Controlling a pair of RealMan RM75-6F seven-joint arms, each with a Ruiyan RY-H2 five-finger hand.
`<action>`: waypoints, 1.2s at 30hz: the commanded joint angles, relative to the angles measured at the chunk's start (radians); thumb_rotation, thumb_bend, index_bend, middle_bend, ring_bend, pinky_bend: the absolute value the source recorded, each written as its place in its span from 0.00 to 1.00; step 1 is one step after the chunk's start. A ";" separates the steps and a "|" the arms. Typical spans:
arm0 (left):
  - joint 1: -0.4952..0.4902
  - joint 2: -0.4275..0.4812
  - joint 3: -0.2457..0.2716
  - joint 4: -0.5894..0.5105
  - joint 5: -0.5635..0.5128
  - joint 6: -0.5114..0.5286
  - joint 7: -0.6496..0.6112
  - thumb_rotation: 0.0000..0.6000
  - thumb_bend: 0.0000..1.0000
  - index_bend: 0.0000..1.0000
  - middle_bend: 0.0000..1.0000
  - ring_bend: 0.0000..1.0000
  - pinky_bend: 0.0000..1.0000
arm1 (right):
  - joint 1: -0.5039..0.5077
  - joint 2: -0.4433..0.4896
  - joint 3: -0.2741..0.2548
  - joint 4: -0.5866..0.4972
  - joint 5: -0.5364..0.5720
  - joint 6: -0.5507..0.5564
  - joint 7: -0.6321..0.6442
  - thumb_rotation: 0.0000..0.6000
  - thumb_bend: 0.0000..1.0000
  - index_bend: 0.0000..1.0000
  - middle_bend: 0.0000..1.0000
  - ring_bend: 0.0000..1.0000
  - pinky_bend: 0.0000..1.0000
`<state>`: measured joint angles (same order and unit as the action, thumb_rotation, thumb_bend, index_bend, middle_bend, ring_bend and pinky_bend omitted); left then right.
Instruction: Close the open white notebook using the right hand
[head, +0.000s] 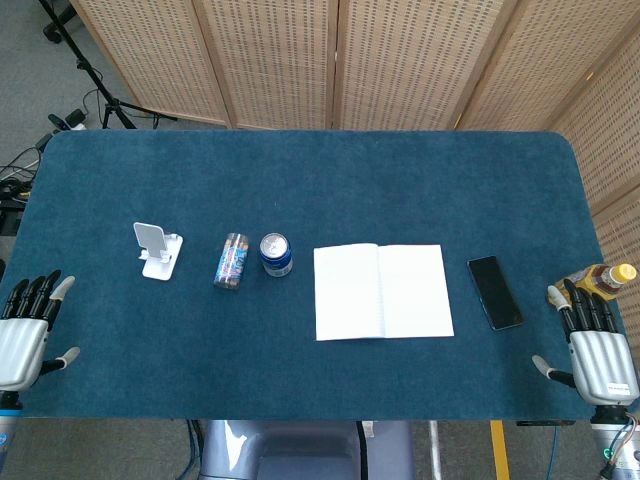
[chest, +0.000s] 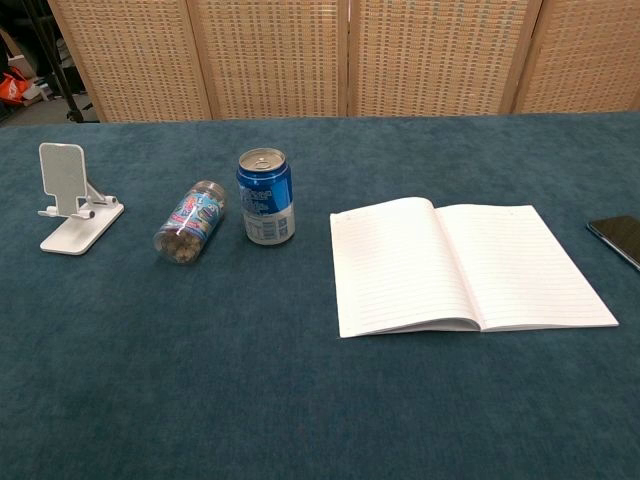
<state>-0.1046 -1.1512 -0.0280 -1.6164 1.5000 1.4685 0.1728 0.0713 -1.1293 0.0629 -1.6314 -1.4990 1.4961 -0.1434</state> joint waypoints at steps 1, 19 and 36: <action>0.001 0.000 0.000 -0.002 0.002 0.003 0.000 1.00 0.02 0.00 0.00 0.00 0.00 | 0.000 0.000 -0.002 0.001 -0.002 -0.002 0.000 1.00 0.16 0.00 0.00 0.00 0.06; 0.003 0.013 0.000 -0.003 0.011 0.009 -0.042 1.00 0.02 0.00 0.00 0.00 0.00 | 0.003 -0.010 -0.010 -0.015 -0.012 -0.009 -0.039 1.00 0.16 0.00 0.00 0.00 0.06; 0.002 0.026 -0.007 -0.005 -0.010 -0.001 -0.082 1.00 0.02 0.00 0.00 0.00 0.00 | 0.018 -0.070 -0.049 -0.125 -0.089 -0.027 -0.253 1.00 0.16 0.00 0.00 0.00 0.06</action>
<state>-0.1022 -1.1250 -0.0354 -1.6214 1.4903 1.4680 0.0910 0.0816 -1.1777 0.0261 -1.7135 -1.5567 1.4763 -0.3361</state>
